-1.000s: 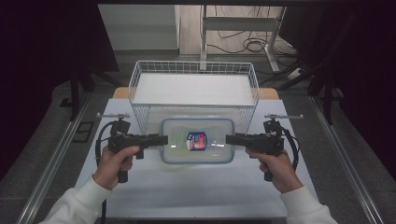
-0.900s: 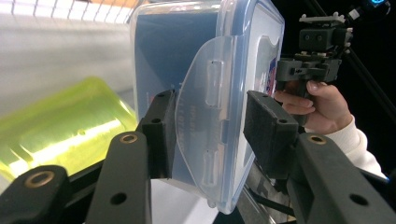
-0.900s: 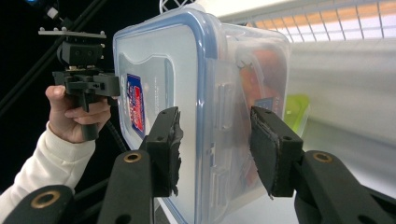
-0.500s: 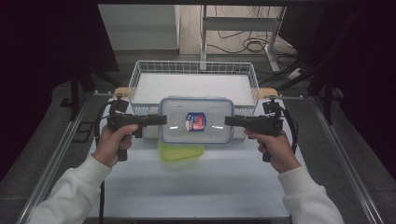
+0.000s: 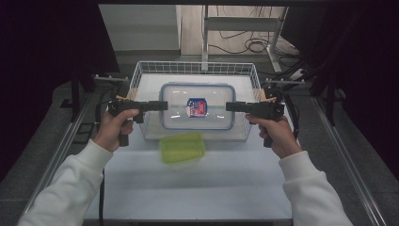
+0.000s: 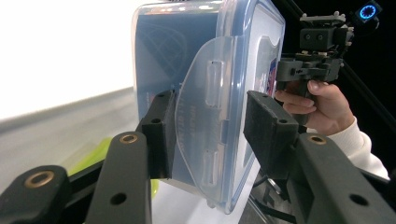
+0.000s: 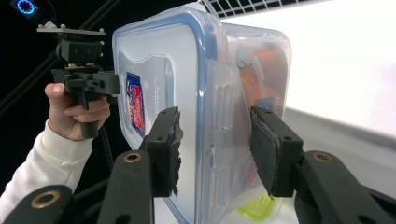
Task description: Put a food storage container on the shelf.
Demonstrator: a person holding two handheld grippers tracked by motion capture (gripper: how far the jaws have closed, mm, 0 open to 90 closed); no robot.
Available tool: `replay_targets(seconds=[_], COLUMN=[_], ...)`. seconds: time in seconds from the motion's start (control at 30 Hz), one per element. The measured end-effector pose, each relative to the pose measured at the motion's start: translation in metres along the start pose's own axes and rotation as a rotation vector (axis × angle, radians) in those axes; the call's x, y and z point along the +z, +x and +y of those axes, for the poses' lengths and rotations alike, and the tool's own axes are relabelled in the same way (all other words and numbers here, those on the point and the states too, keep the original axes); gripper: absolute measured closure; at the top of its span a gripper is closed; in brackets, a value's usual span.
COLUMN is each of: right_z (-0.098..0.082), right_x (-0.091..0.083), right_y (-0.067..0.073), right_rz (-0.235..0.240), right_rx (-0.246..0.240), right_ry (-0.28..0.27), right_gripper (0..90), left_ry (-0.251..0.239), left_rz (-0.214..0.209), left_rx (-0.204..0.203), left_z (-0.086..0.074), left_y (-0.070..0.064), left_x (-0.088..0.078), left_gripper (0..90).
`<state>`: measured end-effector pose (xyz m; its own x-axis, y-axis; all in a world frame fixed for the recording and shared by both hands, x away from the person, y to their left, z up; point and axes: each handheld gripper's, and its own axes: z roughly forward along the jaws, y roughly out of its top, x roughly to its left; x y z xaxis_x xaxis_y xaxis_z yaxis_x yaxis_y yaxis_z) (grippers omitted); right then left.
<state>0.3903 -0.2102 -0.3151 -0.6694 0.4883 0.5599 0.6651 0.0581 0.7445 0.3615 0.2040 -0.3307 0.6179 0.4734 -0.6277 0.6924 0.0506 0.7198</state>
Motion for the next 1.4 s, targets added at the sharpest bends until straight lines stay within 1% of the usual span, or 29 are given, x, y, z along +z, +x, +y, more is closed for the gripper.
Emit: replay_targets(seconds=[0.2, 0.4, 0.53, 0.6, 0.63, 0.7, 0.8, 0.97, 1.0, 1.07, 1.1, 1.17, 1.2, 1.27, 1.4], right_z=[0.02, 0.04, 0.052, 0.057, 0.059, 0.063, 0.065, 0.066, 0.066, 0.066, 0.067, 0.068, 0.068, 0.069, 0.072], right_x=[0.003, 0.006, 0.01, 0.013, 0.015, 0.017, 0.023, 0.032, 0.033, 0.035, 0.035, 0.036, 0.037, 0.038, 0.042], right_y=[0.0, -0.001, -0.004, -0.006, -0.007, -0.012, -0.02, -0.033, -0.035, -0.04, -0.041, -0.044, -0.046, -0.048, -0.052], right_rz=[-0.003, -0.014, -0.025, -0.032, -0.035, -0.037, -0.042, -0.038, -0.039, -0.027, -0.027, -0.022, -0.019, -0.02, -0.03], right_rx=[-0.012, -0.021, -0.022, -0.02, -0.019, -0.016, -0.002, 0.021, 0.031, 0.046, 0.043, 0.052, 0.067, 0.084, 0.131], right_ry=[-0.008, -0.002, 0.0, 0.007, 0.007, 0.006, 0.02, 0.031, 0.035, 0.025, 0.021, 0.019, 0.017, 0.014, 0.017], right_gripper=[54.2, 54.2, 54.2, 54.1, 54.1, 54.1, 54.1, 53.8, 53.6, 53.7, 53.7, 53.5, 53.3, 52.6, 51.4], left_ry=[-0.009, -0.014, -0.016, -0.009, -0.014, -0.006, -0.002, 0.009, -0.003, -0.004, -0.003, -0.005, -0.005, -0.005, 0.0], left_rz=[-0.003, -0.015, -0.016, -0.012, -0.012, -0.015, -0.014, -0.005, -0.011, -0.01, -0.01, -0.011, -0.01, -0.011, -0.007], left_rx=[0.013, 0.015, 0.003, 0.007, 0.001, -0.004, -0.023, -0.053, -0.07, -0.081, -0.083, -0.104, -0.111, -0.131, -0.185], left_z=[0.019, 0.038, 0.048, 0.053, 0.054, 0.057, 0.059, 0.061, 0.061, 0.062, 0.063, 0.064, 0.065, 0.067, 0.072], left_y=[0.003, 0.011, 0.019, 0.023, 0.026, 0.032, 0.042, 0.052, 0.054, 0.056, 0.057, 0.06, 0.061, 0.063, 0.07], left_x=[-0.001, 0.0, 0.003, 0.004, 0.006, 0.009, 0.014, 0.019, 0.02, 0.02, 0.021, 0.022, 0.022, 0.024, 0.027], left_gripper=[54.9, 54.9, 54.7, 54.3, 54.2, 54.2, 54.2, 54.1, 54.1, 54.2, 54.1, 54.1, 54.0, 53.8, 53.1])
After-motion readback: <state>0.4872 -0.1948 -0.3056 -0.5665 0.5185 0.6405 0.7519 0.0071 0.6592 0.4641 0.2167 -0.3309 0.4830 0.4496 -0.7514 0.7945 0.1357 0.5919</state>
